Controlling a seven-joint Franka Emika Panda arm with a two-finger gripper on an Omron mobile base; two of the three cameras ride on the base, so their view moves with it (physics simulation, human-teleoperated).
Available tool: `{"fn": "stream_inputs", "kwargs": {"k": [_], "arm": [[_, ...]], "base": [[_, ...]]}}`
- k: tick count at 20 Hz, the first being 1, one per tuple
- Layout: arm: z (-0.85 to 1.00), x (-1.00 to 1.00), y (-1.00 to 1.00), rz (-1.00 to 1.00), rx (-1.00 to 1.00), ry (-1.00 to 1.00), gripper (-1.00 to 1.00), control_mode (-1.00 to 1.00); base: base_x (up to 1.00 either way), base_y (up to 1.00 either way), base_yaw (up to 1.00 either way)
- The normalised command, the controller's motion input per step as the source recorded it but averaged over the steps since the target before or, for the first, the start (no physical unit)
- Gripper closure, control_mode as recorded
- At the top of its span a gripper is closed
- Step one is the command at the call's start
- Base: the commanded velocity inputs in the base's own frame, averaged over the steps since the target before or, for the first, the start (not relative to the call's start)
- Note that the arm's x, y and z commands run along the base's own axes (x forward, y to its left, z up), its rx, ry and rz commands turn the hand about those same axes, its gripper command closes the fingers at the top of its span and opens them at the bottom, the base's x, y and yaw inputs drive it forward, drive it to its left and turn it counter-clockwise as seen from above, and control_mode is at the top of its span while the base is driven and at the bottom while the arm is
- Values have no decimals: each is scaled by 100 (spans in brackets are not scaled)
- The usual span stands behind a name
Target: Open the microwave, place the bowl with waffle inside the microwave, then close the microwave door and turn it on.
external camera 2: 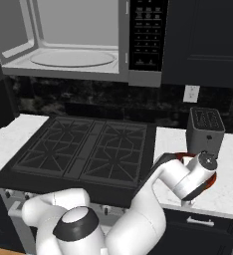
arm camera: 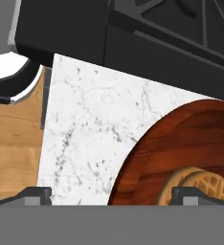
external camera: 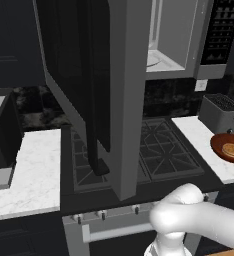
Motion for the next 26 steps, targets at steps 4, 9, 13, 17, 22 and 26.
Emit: {"fn": "stream_inputs", "kwargs": {"k": [4,9,13,17,22,26], "arm": [[-13,13,-6,0,0,0,-100,-100],[-13,19,-9,0,0,0,-100,-100],[-14,21,-10,0,0,0,-100,-100],[-10,9,-2,0,0,0,100,-100],[0,0,0,0,0,0,100,-100],[10,-10,0,0,0,-3,100,-100]], "base": [[0,0,0],[0,0,0],[0,0,0],[0,0,0],[0,0,0],[0,0,0]]}}
